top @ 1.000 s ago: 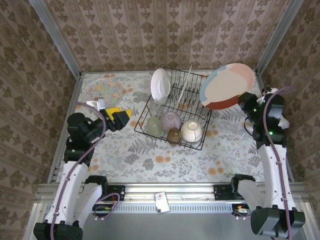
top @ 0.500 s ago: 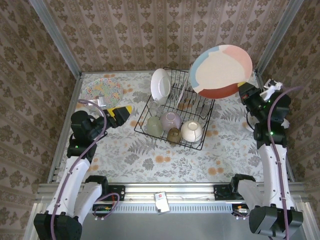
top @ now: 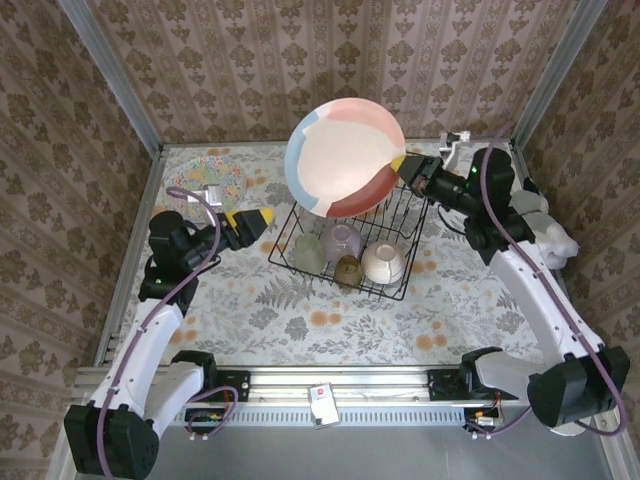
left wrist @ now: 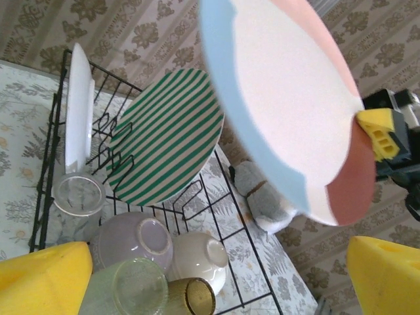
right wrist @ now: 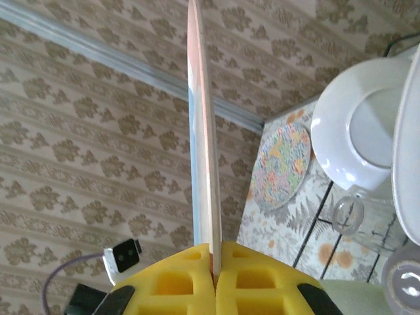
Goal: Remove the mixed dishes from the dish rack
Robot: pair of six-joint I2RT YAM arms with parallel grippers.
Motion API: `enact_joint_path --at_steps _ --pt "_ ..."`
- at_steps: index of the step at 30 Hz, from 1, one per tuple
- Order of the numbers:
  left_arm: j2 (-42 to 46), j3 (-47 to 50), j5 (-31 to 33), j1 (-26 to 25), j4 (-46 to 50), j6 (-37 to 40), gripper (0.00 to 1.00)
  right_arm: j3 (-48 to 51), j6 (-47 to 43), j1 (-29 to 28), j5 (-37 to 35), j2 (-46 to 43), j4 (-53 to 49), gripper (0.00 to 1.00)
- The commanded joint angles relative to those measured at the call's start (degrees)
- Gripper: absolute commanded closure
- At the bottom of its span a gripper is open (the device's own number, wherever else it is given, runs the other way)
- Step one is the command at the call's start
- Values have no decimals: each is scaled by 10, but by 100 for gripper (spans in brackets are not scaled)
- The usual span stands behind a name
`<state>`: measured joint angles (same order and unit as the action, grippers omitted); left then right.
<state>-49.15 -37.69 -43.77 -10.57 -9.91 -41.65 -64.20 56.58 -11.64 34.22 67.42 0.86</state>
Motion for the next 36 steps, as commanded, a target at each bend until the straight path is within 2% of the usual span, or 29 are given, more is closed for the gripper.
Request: enact_joint_path --at_steps 1,4,12,20,36 --pt "1 -13 -22 -8 -35 -6 2 -43 -35 -25 30 15 19 100" --pt "-8 -7 -29 -15 -71 -31 5 -48 -36 -40 47 33 26 100" --pt "-47 4 -26 -18 -166 -107 21 -47 -38 -57 64 56 38 100" --pt "-67 9 -22 -17 -199 -131 34 -44 -25 -59 74 69 57 100" --pt "-80 33 -19 -18 -283 -195 78 -33 -14 -59 90 82 82 100"
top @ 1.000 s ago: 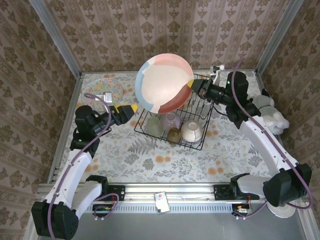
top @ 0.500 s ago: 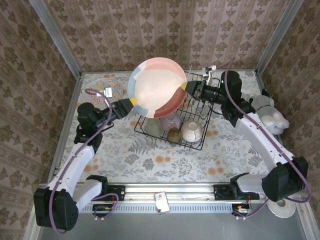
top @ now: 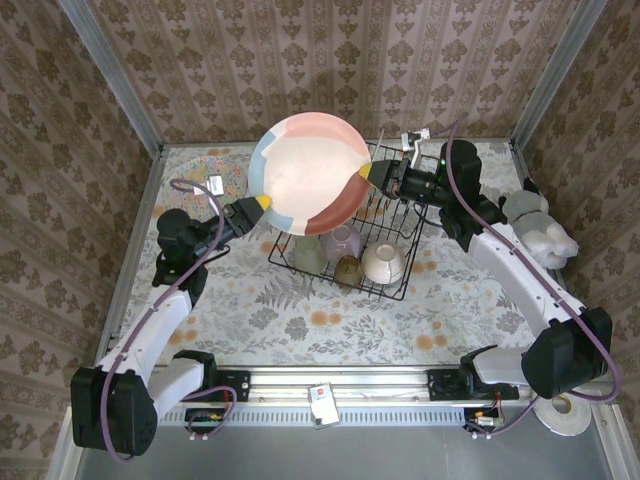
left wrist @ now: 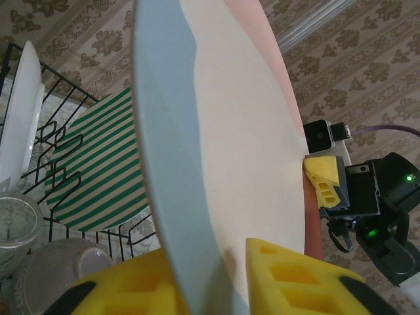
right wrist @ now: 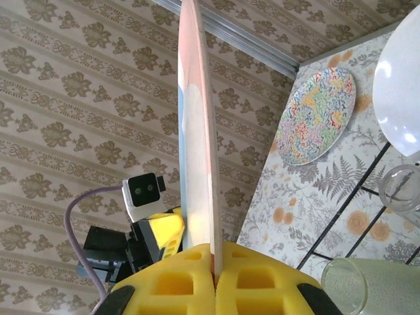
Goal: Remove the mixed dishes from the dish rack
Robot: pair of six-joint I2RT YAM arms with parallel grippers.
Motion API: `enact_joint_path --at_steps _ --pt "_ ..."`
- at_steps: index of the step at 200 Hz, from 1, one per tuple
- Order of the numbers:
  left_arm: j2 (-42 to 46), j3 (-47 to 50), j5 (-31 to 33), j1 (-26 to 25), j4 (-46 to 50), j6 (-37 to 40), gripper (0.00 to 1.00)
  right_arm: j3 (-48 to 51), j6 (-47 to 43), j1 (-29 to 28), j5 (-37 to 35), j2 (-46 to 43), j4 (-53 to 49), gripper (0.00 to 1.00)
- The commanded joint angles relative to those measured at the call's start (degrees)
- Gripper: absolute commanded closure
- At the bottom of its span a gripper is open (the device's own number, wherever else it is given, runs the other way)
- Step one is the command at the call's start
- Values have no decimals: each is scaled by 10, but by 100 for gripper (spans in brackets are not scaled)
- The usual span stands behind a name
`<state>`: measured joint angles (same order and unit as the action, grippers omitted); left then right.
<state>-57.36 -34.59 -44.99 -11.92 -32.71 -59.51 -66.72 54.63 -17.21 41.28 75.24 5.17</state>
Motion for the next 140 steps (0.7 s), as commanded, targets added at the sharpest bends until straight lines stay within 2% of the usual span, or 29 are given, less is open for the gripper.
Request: enact_joint_path --at_steps 1,38,69,82,83,99,101,102,109,119,126,140 --pt "2 4 -5 -5 -61 -20 80 -8 6 -4 21 3 41 100" --pt "3 17 5 -6 -83 -40 100 -7 5 -4 24 5 44 100" --pt "11 24 17 -6 -85 -45 100 -3 4 -4 29 5 51 98" --pt "14 25 23 -6 -84 -46 100 -2 2 -4 32 5 52 81" --pt "14 25 24 -6 -84 -46 100 -2 2 -4 32 4 53 77" --pt "18 26 35 -6 -79 -47 100 3 -6 -4 35 -1 57 49" --pt "19 26 37 -6 -77 -47 100 3 -8 -4 35 -2 55 41" --pt "19 26 38 -6 -77 -47 100 3 -8 -4 35 -2 55 41" --pt "21 25 45 -6 -72 -47 100 4 -15 -4 33 -6 49 24" --pt "25 25 55 -6 -66 -44 100 7 -24 -4 32 -13 43 9" --pt "28 24 61 -6 -62 -42 100 11 -30 -4 31 -21 41 1" --pt "33 19 76 -5 -56 -40 100 24 -47 -4 21 -39 32 0"
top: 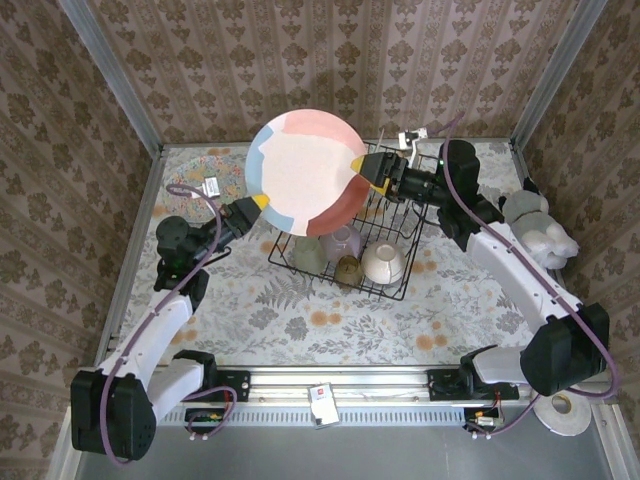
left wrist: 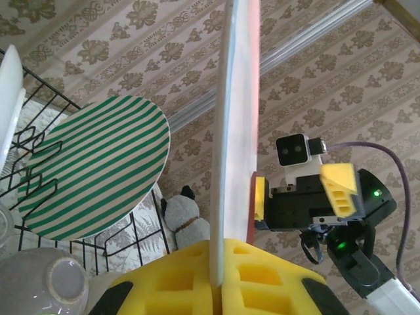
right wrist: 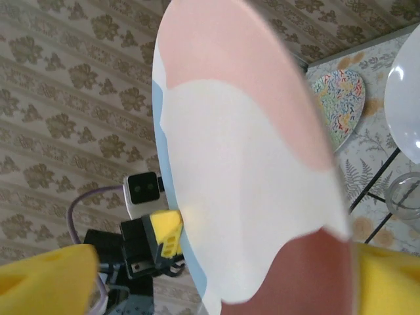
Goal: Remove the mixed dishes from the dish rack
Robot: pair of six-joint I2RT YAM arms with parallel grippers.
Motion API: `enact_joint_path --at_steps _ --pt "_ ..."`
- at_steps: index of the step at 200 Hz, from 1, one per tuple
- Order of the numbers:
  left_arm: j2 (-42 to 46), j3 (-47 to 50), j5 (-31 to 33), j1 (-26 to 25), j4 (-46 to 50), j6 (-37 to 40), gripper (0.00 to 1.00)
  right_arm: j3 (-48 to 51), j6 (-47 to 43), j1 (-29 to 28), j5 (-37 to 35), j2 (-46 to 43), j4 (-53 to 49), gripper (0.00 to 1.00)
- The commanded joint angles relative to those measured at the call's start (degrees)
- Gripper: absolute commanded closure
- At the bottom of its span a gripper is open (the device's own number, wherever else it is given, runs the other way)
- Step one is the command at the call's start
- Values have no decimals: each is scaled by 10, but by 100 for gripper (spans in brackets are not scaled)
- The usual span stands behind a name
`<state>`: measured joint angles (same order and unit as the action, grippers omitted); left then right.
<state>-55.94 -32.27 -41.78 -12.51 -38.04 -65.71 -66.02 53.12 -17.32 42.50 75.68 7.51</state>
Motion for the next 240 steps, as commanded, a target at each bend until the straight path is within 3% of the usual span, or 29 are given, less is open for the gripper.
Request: enact_joint_path --at_steps 1,25,54,110,148,202,240 --pt "18 -5 45 1 -2 22 100 18 -34 -3 8 -46 7 0" --pt "19 -22 80 11 5 26 100 46 -58 -3 -35 -79 -12 0" --pt "5 -50 97 51 9 15 100 68 -72 -3 -37 -106 -19 0" --pt "-25 -61 131 192 8 -26 100 90 -97 -3 -53 -140 -44 0" --pt "-81 -61 115 268 -6 -57 100 107 -107 -3 -71 -158 -53 0" --pt "-213 -41 108 319 -98 -91 100 131 -115 -3 -68 -166 -52 0" --pt "-296 -52 114 334 -115 -74 100 139 -131 -3 -58 -181 -68 0"
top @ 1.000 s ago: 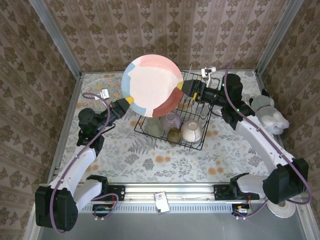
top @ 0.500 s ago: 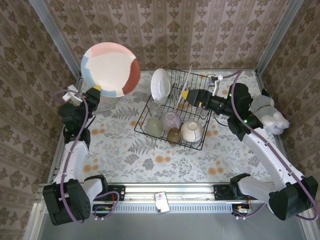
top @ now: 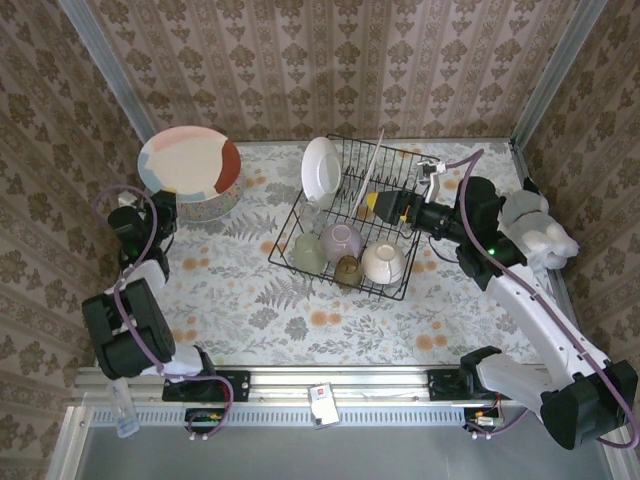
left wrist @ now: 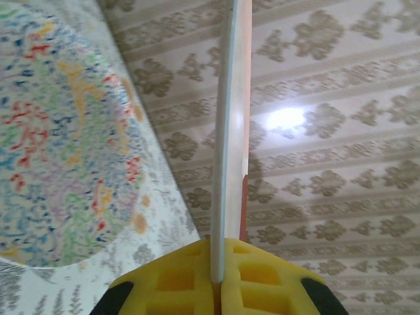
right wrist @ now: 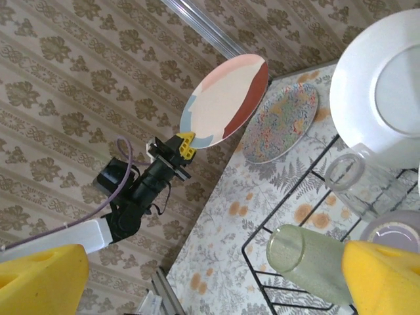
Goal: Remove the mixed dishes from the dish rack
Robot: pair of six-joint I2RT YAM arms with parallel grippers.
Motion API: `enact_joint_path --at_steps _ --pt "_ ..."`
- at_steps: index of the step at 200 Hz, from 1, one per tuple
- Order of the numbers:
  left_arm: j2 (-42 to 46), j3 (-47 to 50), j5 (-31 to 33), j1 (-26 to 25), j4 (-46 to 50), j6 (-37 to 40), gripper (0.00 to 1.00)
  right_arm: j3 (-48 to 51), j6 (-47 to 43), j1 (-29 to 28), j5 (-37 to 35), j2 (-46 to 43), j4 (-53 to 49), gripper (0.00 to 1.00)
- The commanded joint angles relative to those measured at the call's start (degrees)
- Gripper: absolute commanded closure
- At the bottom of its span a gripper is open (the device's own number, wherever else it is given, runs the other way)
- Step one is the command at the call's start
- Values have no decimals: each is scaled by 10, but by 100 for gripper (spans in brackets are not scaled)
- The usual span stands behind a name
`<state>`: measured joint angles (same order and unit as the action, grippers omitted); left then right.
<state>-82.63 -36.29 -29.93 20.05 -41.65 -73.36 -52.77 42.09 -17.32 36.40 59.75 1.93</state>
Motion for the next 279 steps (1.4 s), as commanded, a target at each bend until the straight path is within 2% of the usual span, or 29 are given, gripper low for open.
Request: enact_joint_path --at_steps 1,28,75,89,220,279 --pt "-30 -12 -4 9 -79 3 100 7 -22 -3 2 -22 -13 0" --pt "-92 -29 -10 11 -93 3 100 8 -34 -2 5 -30 -25 0" --pt "-210 -53 -39 21 -190 -39 100 15 -32 -2 12 -31 -29 0" --pt "-233 -68 -48 20 -184 -38 100 17 -32 -2 13 -33 -31 0" --pt "-294 -106 -45 22 -122 8 100 30 -17 -2 13 -31 -25 0" --pt "-282 -114 -37 19 -70 35 72 35 -15 -2 9 -34 -23 0"
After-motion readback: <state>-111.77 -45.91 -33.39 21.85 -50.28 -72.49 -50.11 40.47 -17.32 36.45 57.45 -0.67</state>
